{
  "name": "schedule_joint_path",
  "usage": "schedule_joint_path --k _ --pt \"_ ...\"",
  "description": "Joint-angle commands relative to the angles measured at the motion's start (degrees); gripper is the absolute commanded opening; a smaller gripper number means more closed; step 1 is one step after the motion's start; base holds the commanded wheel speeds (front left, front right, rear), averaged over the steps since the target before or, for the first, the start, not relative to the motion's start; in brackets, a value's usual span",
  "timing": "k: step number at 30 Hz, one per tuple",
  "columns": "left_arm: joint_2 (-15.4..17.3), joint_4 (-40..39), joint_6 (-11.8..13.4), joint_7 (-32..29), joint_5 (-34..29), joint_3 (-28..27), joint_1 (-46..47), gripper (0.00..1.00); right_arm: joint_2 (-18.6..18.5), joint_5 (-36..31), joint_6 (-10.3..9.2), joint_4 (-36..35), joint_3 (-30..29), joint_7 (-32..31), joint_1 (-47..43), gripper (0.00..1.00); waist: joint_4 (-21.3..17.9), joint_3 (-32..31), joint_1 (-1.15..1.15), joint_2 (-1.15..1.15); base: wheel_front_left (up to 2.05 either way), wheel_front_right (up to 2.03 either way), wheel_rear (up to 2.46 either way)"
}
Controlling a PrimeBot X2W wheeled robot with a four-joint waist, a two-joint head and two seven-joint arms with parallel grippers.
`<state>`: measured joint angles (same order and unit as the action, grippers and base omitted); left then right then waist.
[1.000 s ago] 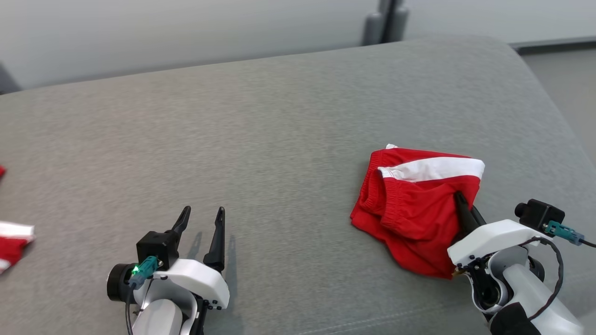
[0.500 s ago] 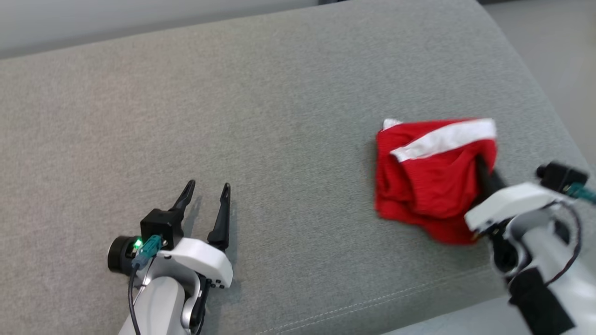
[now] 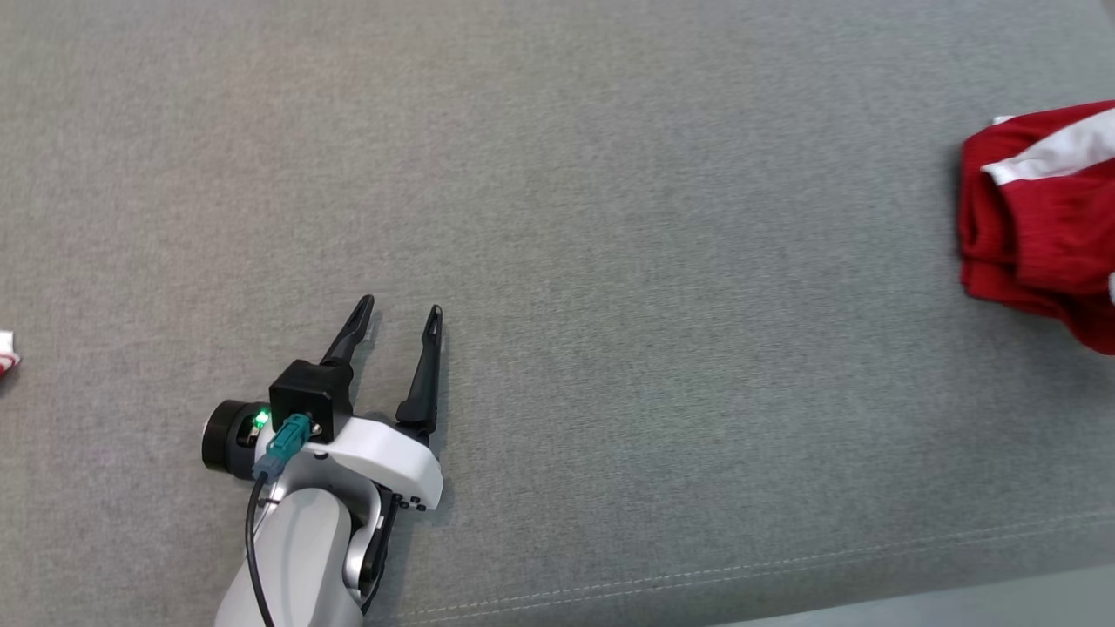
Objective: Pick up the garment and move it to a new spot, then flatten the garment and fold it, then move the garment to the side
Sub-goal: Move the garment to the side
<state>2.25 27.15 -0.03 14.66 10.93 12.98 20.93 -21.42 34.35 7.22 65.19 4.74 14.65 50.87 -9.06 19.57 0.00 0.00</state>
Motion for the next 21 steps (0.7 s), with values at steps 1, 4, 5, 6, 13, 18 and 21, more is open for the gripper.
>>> schedule_joint_path --k 1,4,5,6,13,18,21 --pt "0.6 -1.8 -0.5 0.3 -0.6 -1.3 2.0 1.00 -2.0 -2.4 0.26 1.1 -1.8 0.3 1.0 0.64 1.7 1.7 0.00 0.00 0.00 0.00 0.00" --pt "0.6 -1.8 -0.5 0.3 -0.8 -1.1 2.3 1.00 -3.3 -6.4 0.26 3.1 -6.6 0.3 2.2 1.00 2.3 2.3 0.00 0.00 0.00 0.00 0.00" --pt "0.6 -1.8 -0.5 0.3 -0.9 -1.1 2.3 1.00 -3.5 -8.0 0.26 3.1 -8.3 0.3 2.4 1.00 2.5 2.4 0.00 0.00 0.00 0.00 0.00" --pt "0.6 -1.8 -0.5 0.3 -0.9 -1.1 2.4 1.00 -3.7 -9.4 0.26 2.9 -10.2 0.3 2.4 1.00 2.6 2.4 0.00 0.00 0.00 0.00 0.00" --pt "0.6 -1.5 -0.3 0.3 -0.6 -1.5 2.0 1.00 -0.7 -19.6 0.26 -6.4 -20.9 0.3 -0.4 1.00 2.5 0.8 0.00 0.00 0.00 0.00 0.00" --pt "0.6 -1.3 0.1 0.3 -0.2 -2.7 0.8 1.00 5.3 -24.1 0.26 -16.7 -22.2 0.3 -4.7 1.00 2.2 -2.1 0.00 0.00 0.00 0.00 0.00" --pt "0.6 -1.4 0.3 0.3 0.0 -3.5 -0.2 1.00 8.3 -24.3 0.26 -21.2 -19.3 0.3 -8.1 1.00 2.5 -4.1 0.00 0.00 0.00 0.00 0.00"
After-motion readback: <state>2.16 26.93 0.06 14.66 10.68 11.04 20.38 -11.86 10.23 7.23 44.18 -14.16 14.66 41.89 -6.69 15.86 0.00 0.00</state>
